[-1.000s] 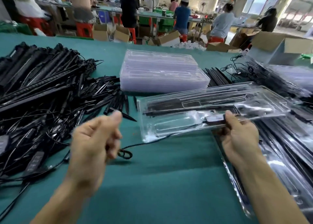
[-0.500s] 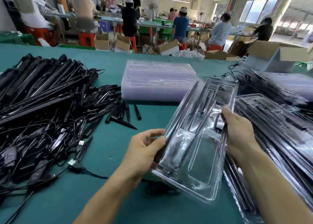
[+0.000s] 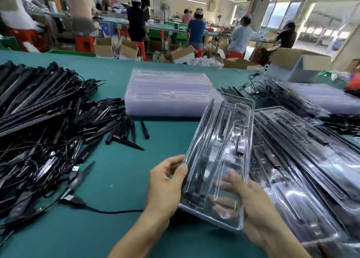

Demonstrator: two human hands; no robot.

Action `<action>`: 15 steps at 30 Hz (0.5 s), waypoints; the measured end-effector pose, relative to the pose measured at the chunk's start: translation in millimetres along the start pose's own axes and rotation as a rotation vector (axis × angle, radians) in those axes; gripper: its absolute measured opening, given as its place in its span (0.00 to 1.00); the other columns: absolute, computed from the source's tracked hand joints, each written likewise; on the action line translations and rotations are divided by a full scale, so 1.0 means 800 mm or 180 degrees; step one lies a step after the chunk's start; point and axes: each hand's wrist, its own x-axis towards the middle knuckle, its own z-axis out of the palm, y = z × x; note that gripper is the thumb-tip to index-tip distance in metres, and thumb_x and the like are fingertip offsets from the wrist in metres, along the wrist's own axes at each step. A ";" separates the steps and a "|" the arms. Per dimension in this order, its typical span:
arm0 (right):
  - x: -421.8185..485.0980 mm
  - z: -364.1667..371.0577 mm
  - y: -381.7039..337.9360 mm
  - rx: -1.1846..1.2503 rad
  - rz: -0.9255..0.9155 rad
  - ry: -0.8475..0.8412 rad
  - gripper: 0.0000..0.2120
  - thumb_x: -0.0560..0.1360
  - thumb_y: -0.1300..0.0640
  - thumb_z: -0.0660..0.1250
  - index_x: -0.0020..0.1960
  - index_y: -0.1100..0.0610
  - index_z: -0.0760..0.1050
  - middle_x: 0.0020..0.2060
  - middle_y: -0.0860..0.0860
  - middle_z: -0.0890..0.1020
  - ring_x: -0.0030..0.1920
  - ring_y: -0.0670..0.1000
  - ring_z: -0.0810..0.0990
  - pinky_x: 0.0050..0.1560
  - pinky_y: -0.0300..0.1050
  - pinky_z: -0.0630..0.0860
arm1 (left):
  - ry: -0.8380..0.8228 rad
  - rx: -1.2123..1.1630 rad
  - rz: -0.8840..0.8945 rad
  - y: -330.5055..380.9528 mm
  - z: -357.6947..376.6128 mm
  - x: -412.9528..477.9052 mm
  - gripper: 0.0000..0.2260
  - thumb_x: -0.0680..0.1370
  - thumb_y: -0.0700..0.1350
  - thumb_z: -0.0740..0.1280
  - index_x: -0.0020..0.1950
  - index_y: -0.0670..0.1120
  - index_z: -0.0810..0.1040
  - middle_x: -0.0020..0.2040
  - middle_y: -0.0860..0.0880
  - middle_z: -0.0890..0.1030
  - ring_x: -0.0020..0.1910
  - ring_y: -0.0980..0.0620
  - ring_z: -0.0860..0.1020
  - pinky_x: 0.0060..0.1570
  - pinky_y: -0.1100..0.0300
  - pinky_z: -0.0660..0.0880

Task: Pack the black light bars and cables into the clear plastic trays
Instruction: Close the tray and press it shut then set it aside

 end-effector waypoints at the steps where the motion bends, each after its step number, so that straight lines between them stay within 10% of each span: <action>1: 0.001 0.000 -0.004 -0.0025 -0.0023 0.0086 0.21 0.69 0.50 0.69 0.50 0.67 0.76 0.43 0.61 0.85 0.38 0.65 0.85 0.29 0.53 0.81 | -0.0041 0.0092 0.0020 0.001 0.001 -0.002 0.07 0.80 0.39 0.68 0.53 0.48 0.83 0.46 0.46 0.86 0.48 0.46 0.84 0.55 0.40 0.79; 5: 0.008 -0.016 -0.028 -0.0096 -0.0047 0.0288 0.15 0.72 0.53 0.70 0.48 0.65 0.74 0.34 0.57 0.84 0.34 0.64 0.84 0.25 0.52 0.79 | -0.0664 0.0881 0.0330 0.016 -0.023 -0.012 0.12 0.79 0.60 0.64 0.56 0.56 0.80 0.47 0.63 0.84 0.49 0.63 0.81 0.52 0.63 0.75; 9: 0.010 -0.051 -0.061 -0.0029 -0.0108 0.0329 0.11 0.72 0.54 0.69 0.46 0.63 0.75 0.35 0.59 0.83 0.29 0.59 0.82 0.24 0.47 0.78 | -0.1763 0.3463 0.1225 0.012 -0.079 -0.030 0.32 0.60 0.83 0.56 0.58 0.68 0.73 0.53 0.74 0.74 0.55 0.74 0.70 0.54 0.72 0.66; 15: 0.013 -0.108 -0.131 -0.0201 -0.0439 0.0471 0.12 0.68 0.54 0.70 0.43 0.62 0.74 0.32 0.55 0.83 0.30 0.55 0.84 0.24 0.41 0.78 | -0.1413 0.4331 0.3252 -0.023 -0.090 -0.023 0.13 0.72 0.59 0.63 0.33 0.54 0.79 0.30 0.57 0.73 0.29 0.56 0.73 0.27 0.63 0.68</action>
